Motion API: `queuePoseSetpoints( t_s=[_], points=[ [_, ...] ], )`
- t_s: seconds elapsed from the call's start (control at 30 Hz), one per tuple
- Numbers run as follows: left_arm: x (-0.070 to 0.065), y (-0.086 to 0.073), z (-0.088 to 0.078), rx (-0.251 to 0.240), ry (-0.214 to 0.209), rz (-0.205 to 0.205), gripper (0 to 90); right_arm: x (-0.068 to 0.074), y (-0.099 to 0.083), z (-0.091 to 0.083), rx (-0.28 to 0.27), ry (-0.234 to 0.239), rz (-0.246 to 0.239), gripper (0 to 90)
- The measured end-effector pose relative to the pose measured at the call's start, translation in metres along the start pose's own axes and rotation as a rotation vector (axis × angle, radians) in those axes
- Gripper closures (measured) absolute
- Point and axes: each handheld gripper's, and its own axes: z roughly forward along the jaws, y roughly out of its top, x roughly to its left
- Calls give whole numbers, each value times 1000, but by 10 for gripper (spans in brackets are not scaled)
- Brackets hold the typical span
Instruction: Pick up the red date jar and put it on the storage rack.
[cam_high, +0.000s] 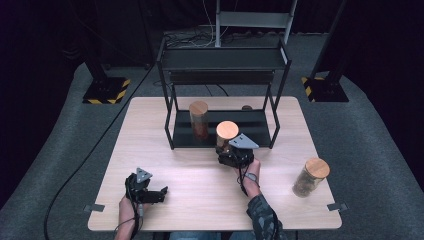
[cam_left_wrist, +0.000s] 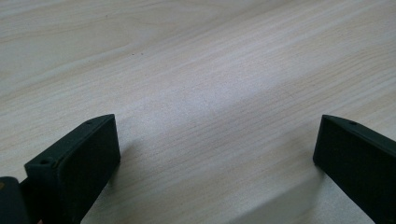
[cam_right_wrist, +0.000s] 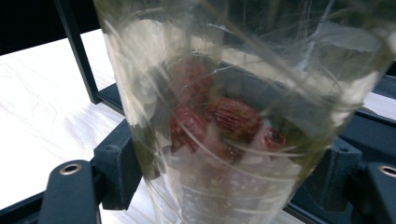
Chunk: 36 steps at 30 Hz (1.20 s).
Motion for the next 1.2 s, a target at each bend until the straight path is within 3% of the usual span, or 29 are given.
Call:
queuePoseSetpoints(
  t_s=[1.2],
  points=[
    [0,0,0,0,0,0,0,-6,15,21,5,-19,-6,244]
  ],
)
